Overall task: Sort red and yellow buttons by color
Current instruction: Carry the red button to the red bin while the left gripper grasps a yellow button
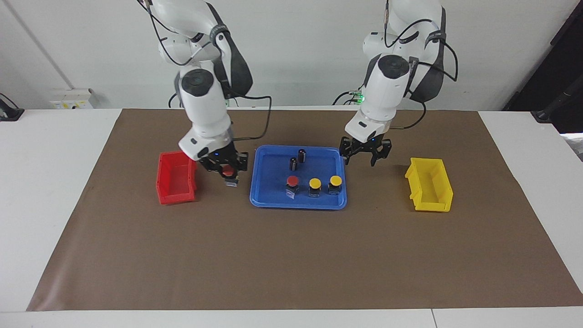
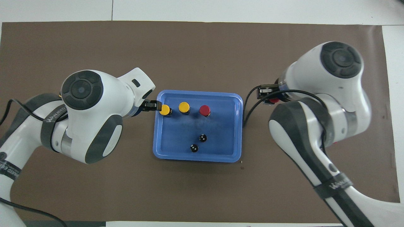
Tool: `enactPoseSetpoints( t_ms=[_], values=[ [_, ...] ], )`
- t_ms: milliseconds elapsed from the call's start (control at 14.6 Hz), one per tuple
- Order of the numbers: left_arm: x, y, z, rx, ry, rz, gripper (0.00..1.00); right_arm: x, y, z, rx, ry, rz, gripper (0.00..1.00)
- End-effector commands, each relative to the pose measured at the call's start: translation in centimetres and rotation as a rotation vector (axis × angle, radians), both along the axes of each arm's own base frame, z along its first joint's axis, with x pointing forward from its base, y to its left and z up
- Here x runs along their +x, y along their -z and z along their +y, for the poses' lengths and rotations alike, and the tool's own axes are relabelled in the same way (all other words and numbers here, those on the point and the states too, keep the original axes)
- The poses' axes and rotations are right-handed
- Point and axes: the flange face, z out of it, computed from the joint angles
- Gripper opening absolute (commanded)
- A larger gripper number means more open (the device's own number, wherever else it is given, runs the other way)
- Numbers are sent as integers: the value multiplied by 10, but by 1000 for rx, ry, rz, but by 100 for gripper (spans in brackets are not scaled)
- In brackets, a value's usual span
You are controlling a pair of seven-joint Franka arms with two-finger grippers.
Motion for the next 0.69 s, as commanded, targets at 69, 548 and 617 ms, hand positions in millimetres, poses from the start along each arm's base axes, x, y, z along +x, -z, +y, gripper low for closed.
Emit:
enactPoseSetpoints(
  t_ms=[69,548,617],
  values=[
    [8,29,-17,-41,-32,-27,72,-41,16,-100,3,-117,56,12],
    [-7,64,-36,-37,-21,-18,71,-73,64,-131,-11,-79,3,12],
    [-9,64,-37,-36,-18,-17,71,-72,71,-122,-11,-88,-7,12]
  ],
)
